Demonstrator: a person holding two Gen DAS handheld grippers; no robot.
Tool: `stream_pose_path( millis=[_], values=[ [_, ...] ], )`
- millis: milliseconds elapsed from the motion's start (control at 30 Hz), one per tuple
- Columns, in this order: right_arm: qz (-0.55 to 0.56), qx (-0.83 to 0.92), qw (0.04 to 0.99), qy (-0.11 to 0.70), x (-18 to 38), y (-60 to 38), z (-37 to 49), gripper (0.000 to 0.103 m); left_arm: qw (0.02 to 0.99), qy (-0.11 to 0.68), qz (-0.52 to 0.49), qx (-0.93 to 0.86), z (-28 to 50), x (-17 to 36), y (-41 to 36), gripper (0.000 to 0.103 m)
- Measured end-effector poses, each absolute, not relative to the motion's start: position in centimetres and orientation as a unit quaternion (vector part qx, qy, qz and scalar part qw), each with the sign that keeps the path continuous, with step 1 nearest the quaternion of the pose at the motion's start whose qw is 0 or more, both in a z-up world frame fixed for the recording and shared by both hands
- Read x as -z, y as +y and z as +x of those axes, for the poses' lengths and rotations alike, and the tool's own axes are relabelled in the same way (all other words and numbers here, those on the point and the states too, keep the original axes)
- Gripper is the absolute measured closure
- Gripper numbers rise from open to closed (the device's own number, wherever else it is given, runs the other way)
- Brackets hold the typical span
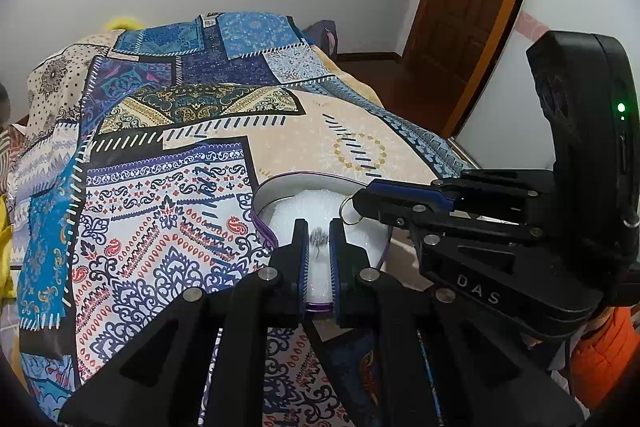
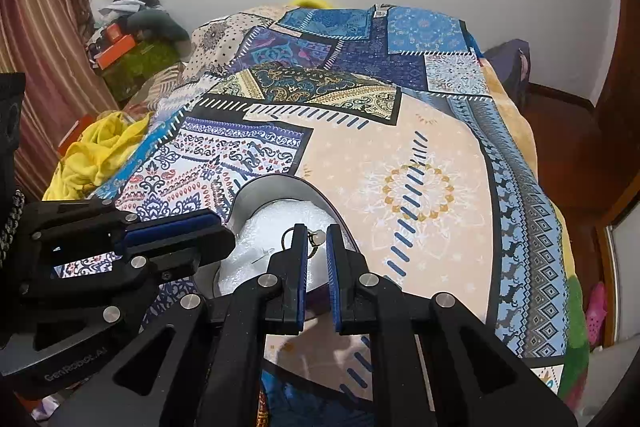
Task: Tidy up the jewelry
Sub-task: 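Carry both pieces over the purple tin and open both tools, then move both tools back to the bracelets on the blue patch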
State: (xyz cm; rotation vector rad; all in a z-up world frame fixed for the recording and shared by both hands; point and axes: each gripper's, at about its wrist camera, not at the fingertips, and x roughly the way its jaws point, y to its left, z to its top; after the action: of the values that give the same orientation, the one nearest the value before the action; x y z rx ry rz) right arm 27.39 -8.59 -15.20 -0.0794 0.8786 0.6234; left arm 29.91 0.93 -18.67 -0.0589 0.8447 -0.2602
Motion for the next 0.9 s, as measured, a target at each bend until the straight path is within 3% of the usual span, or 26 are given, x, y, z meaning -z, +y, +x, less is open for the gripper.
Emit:
stream_pose_path(
  millis=[400, 533, 700, 800, 900],
  values=[
    [-0.046, -0.287, 0.863, 0.414, 13.6, -8.9, 26.3, 0.094, 0.909, 0.400, -0.025, 0.113, 28.4, 17.2, 1.6, 0.095],
    [-0.052, -0.278, 0.872, 0.399, 12.3, -9.2, 24.9, 0.089, 0.911, 0.397, -0.022, 0.106, 27.5, 16.4, 1.8, 0.092],
    [-0.058, -0.267, 0.885, 0.377, 10.8, -9.7, 22.9, 0.076, 0.914, 0.392, -0.023, 0.100, 25.7, 15.3, 2.1, 0.083],
    [-0.057, -0.265, 0.889, 0.370, 10.1, -10.1, 21.7, 0.076, 0.916, 0.389, -0.024, 0.099, 24.6, 14.7, 2.2, 0.073],
    [-0.057, -0.262, 0.891, 0.365, 9.7, -10.4, 20.7, 0.076, 0.916, 0.387, -0.024, 0.098, 23.3, 14.2, 2.3, 0.071]
  ],
)
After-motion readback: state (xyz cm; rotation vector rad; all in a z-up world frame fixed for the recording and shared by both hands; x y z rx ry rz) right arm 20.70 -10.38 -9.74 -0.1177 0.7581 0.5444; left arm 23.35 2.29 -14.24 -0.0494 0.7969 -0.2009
